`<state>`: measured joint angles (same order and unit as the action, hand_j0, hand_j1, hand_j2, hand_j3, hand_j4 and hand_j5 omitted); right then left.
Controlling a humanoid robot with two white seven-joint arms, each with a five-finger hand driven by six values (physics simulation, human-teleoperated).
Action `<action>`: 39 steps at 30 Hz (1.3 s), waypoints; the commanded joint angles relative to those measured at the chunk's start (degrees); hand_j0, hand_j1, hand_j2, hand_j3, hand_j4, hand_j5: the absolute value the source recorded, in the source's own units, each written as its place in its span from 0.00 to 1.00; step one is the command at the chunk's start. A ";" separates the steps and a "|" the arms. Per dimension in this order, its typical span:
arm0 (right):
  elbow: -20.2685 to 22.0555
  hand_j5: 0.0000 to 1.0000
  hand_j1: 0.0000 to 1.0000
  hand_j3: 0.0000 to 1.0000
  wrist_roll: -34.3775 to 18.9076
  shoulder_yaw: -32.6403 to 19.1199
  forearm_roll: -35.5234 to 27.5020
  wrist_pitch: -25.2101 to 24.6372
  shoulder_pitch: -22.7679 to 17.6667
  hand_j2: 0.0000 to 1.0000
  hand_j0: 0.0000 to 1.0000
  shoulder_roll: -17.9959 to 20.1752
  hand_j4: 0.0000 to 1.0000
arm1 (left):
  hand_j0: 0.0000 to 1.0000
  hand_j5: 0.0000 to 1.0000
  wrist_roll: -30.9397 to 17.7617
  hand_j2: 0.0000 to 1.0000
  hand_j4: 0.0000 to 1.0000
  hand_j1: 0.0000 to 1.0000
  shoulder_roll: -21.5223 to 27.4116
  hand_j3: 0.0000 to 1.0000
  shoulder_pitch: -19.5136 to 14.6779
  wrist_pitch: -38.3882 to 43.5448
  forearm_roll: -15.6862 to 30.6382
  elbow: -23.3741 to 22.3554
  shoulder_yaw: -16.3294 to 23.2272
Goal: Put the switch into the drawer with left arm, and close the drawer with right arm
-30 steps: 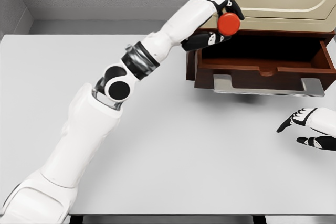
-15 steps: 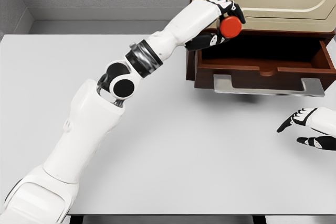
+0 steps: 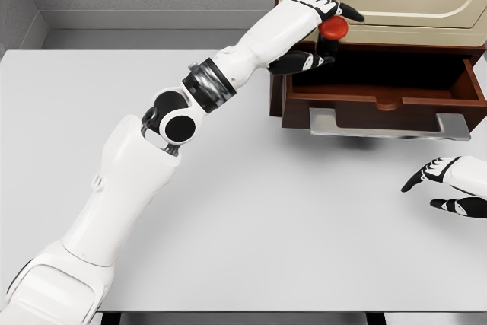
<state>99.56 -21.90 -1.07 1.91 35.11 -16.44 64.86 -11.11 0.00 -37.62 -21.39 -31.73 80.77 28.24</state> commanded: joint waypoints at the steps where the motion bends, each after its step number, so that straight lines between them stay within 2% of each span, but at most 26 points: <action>1: 0.02 0.65 0.65 0.65 0.02 -0.07 -0.42 -0.11 0.00 0.65 0.65 0.09 0.65 | 0.76 0.76 0.12 0.76 0.76 0.76 0.00 0.76 0.00 0.03 0.26 0.17 0.42; 6: 0.02 0.65 0.65 0.65 0.02 0.01 -0.42 -0.11 0.00 0.65 0.65 0.09 0.65 | 0.80 0.80 0.13 0.80 0.80 0.80 0.00 0.80 0.09 0.03 0.17 0.26 0.50; 13: 0.02 0.65 0.65 0.65 0.02 0.01 -0.42 -0.11 0.00 0.65 0.65 0.18 0.65 | 0.81 0.81 0.13 0.81 0.81 0.81 0.00 0.81 0.44 -0.85 -0.09 1.58 1.03; 15: -0.24 0.65 0.65 0.65 -0.07 0.01 -0.94 -0.11 0.00 0.65 0.65 0.89 0.65 | 0.81 0.81 0.13 0.81 0.81 0.81 0.09 0.81 1.05 -7.00 0.00 3.95 1.03; 16: -0.42 0.65 0.65 0.65 -0.07 0.01 -1.82 -0.11 0.00 0.65 0.65 1.50 0.65 | 0.86 0.86 0.13 0.86 0.86 0.86 1.23 0.86 1.14 -9.28 0.09 5.44 0.94; 19: -0.42 0.65 0.65 0.65 -0.33 -0.07 -3.31 -0.11 0.00 0.65 0.65 2.03 0.65 | 0.90 0.90 0.13 0.90 0.90 0.90 7.20 0.90 4.22 -13.61 0.61 11.33 0.59; 21: -0.42 0.66 0.66 0.66 -0.51 -0.07 -3.67 -0.11 0.09 0.66 0.66 1.77 0.66 | 1.00 1.00 0.13 1.00 1.00 1.00 11.68 1.00 6.50 -13.61 0.88 15.55 -1.16; 23: -0.50 0.67 0.67 0.67 -0.42 -0.95 -3.76 -0.11 0.18 0.67 0.67 1.59 0.67 | 1.00 1.00 0.13 1.00 1.00 1.00 16.08 1.00 9.93 -13.61 1.49 18.80 -9.24; 24: -0.50 0.67 0.67 0.67 -0.42 -1.13 -3.76 -0.11 0.26 0.67 0.67 1.59 0.67 | 1.00 1.00 0.13 1.00 1.00 1.00 16.61 1.00 11.07 -13.61 2.72 19.60 -12.85; 26: -1.12 0.67 0.67 0.67 -0.42 -1.13 -3.76 -0.11 1.05 0.67 0.67 1.68 0.67 | 1.00 1.00 0.13 1.00 1.00 1.00 19.86 1.00 13.44 -13.61 8.25 19.86 -19.44; 27: -2.17 0.67 0.67 0.67 -0.42 -1.04 -3.76 -0.11 1.06 0.67 0.67 1.76 0.67 | 1.00 1.00 0.13 1.00 1.00 1.00 21.79 1.00 16.08 -13.61 10.10 19.33 -22.95; 28: -3.05 0.67 0.67 0.67 -0.16 -1.13 -3.93 -0.11 1.05 0.67 0.67 1.76 0.67 | 1.00 1.00 0.13 1.00 1.00 1.00 22.76 1.00 18.89 -13.61 10.55 18.02 -28.21; 29: -3.23 0.67 0.67 0.67 0.11 -1.13 -4.81 -0.11 1.41 0.67 0.67 1.76 0.67 | 1.00 1.00 0.13 1.00 1.00 1.00 22.76 1.00 20.92 -13.61 10.19 13.37 -32.54; 30: -3.23 0.67 0.67 0.67 0.02 -1.13 -5.51 -0.11 1.49 0.67 0.67 1.76 0.67 | 1.00 1.00 0.04 1.00 1.00 1.00 22.94 1.00 21.53 -13.61 9.58 7.66 -33.51; 31: -3.32 0.67 0.67 0.67 0.02 -1.04 -5.51 -0.11 1.49 0.67 0.67 1.76 0.67 | 1.00 1.00 -1.62 1.00 1.00 1.00 24.78 1.00 23.11 -13.61 8.88 -0.52 -33.42; 32: -3.40 0.67 0.67 0.67 0.02 -1.04 -5.60 -0.11 1.58 0.67 0.67 1.76 0.67 | 1.00 1.00 -5.76 1.00 1.00 1.00 25.93 1.00 24.34 -13.61 9.40 -5.01 -34.38; 33: -3.40 0.67 0.67 0.67 0.11 -1.04 -5.60 -0.11 1.58 0.67 0.67 1.68 0.67 | 1.00 1.00 -9.00 1.00 1.00 1.00 25.93 1.00 25.57 -13.61 9.49 -5.45 -39.29; 34: -3.40 0.67 0.67 0.67 0.11 -1.04 -5.69 -0.11 1.58 0.67 0.67 1.68 0.67 | 1.00 1.00 -12.96 1.00 1.00 1.00 25.93 1.00 26.81 -13.61 9.58 -4.93 -41.42; 36: -4.02 0.67 0.67 0.67 0.11 -0.69 -5.78 -0.11 2.90 0.67 0.67 1.24 0.67 | 1.00 1.00 -17.98 1.00 1.00 1.00 25.84 1.00 26.63 -13.61 9.67 -4.48 -42.12; 39: -4.19 0.67 0.67 0.67 0.72 -0.60 -5.86 -0.11 3.52 0.67 0.67 0.97 0.67 | 1.00 1.00 -18.86 1.00 1.00 1.00 26.01 1.00 26.28 -13.61 9.67 -4.05 -42.12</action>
<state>95.60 -22.33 -1.47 -0.74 36.01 -12.92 65.88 -27.62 25.66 -11.34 -35.11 -22.65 77.29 -12.66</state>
